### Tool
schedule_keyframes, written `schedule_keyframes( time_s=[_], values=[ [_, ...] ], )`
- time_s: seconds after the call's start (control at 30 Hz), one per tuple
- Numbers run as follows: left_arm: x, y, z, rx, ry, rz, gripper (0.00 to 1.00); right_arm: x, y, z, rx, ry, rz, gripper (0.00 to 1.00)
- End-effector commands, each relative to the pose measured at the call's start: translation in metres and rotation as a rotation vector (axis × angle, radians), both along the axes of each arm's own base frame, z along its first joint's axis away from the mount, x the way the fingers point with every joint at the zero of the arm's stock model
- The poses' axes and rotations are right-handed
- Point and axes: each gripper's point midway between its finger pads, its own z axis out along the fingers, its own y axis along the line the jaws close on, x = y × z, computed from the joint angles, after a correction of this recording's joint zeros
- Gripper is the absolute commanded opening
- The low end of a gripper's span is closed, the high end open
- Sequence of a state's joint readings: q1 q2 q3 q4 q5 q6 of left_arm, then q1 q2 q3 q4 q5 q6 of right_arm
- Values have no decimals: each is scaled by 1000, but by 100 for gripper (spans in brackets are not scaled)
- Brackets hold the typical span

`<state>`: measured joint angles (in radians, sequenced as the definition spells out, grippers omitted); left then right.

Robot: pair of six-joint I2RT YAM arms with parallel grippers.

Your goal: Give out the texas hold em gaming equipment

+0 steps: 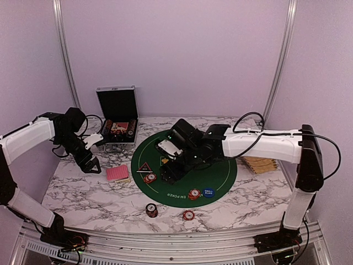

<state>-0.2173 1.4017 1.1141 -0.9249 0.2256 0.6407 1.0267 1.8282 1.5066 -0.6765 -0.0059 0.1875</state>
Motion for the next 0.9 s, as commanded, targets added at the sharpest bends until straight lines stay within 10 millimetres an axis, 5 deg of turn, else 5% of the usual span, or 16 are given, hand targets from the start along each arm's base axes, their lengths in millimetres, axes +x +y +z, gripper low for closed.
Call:
schedule_keyframes(
  time_s=[0.0,0.23,0.87],
  values=[
    [-3,1,6,-6,-28,16,99,-41,49,-4,-5,23,174,82],
    [-4,3,6,3,-36,17,99,-74,80,-39,-80,56,301,82],
    [-2,9,9,35,-60,31,99,-96,82,-78,-152,122,376,68]
  ],
)
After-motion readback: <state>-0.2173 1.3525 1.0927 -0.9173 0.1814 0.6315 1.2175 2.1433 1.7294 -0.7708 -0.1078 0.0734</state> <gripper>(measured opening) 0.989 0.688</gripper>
